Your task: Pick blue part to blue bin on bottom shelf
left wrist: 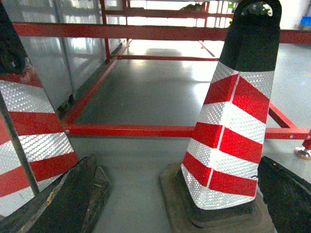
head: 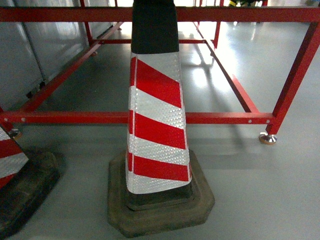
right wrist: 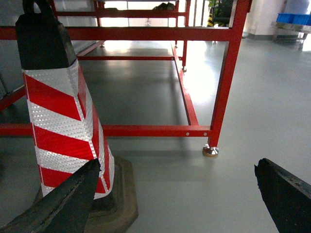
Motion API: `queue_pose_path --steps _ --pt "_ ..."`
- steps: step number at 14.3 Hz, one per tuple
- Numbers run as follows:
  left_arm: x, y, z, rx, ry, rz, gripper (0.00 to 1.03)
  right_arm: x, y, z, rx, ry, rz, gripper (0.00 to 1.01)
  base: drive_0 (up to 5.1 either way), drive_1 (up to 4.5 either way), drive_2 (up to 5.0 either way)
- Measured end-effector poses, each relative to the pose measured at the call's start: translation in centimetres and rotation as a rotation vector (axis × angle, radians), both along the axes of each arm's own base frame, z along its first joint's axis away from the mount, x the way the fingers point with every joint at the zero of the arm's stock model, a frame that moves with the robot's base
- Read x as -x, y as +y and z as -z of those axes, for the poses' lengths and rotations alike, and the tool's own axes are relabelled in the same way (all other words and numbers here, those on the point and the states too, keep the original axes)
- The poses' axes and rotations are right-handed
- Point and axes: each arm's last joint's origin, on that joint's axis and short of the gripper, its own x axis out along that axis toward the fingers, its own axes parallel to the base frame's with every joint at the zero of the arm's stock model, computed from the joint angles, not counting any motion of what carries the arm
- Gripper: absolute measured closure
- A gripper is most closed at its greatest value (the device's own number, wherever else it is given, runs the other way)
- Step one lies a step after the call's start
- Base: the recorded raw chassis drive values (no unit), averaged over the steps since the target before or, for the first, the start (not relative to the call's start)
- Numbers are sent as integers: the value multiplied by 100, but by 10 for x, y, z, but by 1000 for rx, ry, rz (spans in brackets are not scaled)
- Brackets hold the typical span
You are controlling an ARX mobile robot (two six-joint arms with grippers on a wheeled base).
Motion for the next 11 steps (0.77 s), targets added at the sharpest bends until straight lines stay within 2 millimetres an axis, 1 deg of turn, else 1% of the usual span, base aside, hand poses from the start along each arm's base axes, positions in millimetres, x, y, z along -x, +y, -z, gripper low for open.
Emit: queue_pose_path --steps 11 --pt "0 0 0 0 0 0 5 0 0 0 0 0 0 3 0 0 0"
